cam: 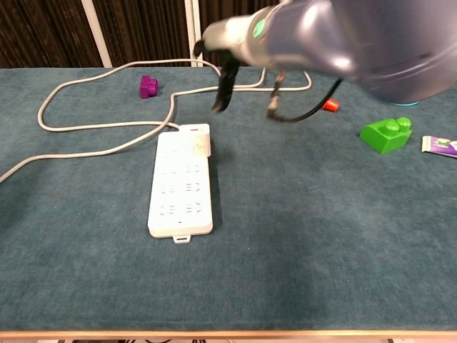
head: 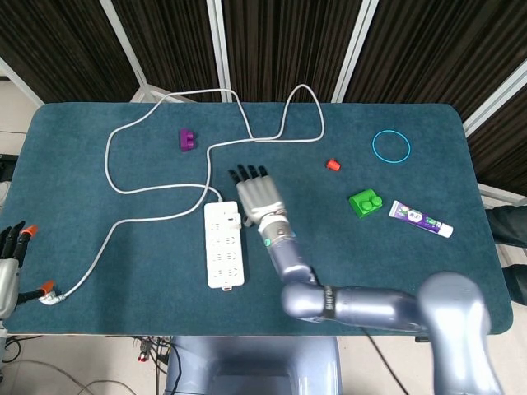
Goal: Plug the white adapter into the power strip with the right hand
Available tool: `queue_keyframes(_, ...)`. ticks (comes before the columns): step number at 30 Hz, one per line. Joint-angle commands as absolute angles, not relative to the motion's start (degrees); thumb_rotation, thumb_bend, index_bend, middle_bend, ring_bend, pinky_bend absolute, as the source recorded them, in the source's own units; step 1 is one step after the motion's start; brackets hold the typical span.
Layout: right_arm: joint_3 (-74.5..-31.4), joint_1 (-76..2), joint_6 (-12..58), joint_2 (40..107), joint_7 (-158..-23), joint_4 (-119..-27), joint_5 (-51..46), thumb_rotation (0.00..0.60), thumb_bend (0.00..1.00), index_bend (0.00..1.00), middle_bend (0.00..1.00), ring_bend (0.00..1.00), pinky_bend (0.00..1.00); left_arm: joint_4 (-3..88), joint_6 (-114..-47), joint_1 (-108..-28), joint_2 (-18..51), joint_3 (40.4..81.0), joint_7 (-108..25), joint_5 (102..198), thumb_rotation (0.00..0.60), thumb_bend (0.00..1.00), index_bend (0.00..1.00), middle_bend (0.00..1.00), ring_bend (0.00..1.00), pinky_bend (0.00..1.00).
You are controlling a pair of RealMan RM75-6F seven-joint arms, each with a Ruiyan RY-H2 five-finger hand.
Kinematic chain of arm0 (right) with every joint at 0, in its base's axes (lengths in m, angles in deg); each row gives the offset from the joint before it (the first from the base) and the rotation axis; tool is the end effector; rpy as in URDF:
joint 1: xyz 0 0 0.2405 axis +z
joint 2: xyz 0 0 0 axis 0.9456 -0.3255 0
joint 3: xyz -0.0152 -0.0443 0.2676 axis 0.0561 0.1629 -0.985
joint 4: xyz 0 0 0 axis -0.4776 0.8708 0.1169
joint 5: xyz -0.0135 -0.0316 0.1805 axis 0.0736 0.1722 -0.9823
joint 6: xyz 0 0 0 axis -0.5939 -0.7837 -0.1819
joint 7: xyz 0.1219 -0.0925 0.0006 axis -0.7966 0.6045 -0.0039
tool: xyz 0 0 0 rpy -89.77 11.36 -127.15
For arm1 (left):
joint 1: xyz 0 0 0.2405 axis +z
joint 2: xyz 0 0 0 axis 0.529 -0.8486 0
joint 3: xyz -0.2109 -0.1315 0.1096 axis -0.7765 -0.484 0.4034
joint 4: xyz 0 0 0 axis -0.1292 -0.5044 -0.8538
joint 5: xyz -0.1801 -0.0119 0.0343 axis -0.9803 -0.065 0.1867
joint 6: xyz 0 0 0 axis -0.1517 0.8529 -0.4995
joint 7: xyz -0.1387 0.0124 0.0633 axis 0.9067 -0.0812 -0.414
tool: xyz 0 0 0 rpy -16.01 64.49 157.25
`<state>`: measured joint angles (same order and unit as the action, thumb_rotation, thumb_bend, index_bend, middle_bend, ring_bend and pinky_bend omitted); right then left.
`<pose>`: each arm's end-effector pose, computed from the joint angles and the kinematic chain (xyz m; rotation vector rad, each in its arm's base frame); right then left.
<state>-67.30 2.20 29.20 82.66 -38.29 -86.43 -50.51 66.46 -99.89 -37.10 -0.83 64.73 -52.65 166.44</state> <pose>0.0170 -0.4208 0.0002 1.8351 -0.9792 0.8253 -0.3209 0.1924 0.1845 -1.3161 -0.8890 -0.7439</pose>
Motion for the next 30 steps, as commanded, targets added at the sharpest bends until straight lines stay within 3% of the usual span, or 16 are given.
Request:
queue_keyframes(1, -64.38, -9.51, 22.43, 70.92, -48.23, -99.82, -35.92, 0.600, 0.31, 0.04, 0.03, 0.02, 0.08, 66.45, -100.08, -37.02, -0.84, 64.75, -52.51, 166.62, 0.600, 0.10, 0.12, 0.00, 0.00, 0.00)
queue_keyframes(7, -52.13, -28.88, 8.41, 60.90, -64.79, -107.11, -9.85, 0.600, 0.31, 0.04, 0.03, 0.02, 0.08, 65.57, -100.71, -37.14, -0.45, 64.58, -51.30, 167.86, 0.600, 0.10, 0.12, 0.00, 0.00, 0.00)
queue_keyframes(13, -38.96, -44.51, -3.70, 56.84, -77.90, -101.79, 9.96, 0.600, 0.31, 0.04, 0.03, 0.02, 0.08, 63.47, -100.53, -37.70, 0.42, 64.37, -49.46, 169.02, 0.600, 0.10, 0.12, 0.00, 0.00, 0.00)
queue_keyframes(17, -33.03, -52.19, -9.32, 57.14, -78.47, -97.80, 16.25, 0.600, 0.31, 0.04, 0.03, 0.02, 0.08, 61.64, -100.50, -38.25, 1.43, 64.48, -48.48, 170.48, 0.600, 0.10, 0.12, 0.00, 0.00, 0.00)
queue_keyframes(22, -31.10, -58.08, -14.87, 60.31, -78.51, -93.22, 21.15, 0.600, 0.31, 0.05, 0.03, 0.02, 0.08, 60.20, -100.84, -38.47, 1.92, 64.39, -47.43, 171.33, 0.600, 0.10, 0.12, 0.00, 0.00, 0.00)
queue_keyframes(30, -33.28, -59.93, -13.62, 61.00, -76.34, -91.67, 22.54, 0.600, 0.31, 0.05, 0.03, 0.02, 0.08, 59.38, -101.77, -38.28, 1.65, 64.90, -45.95, 173.15, 0.600, 0.10, 0.12, 0.00, 0.00, 0.00)
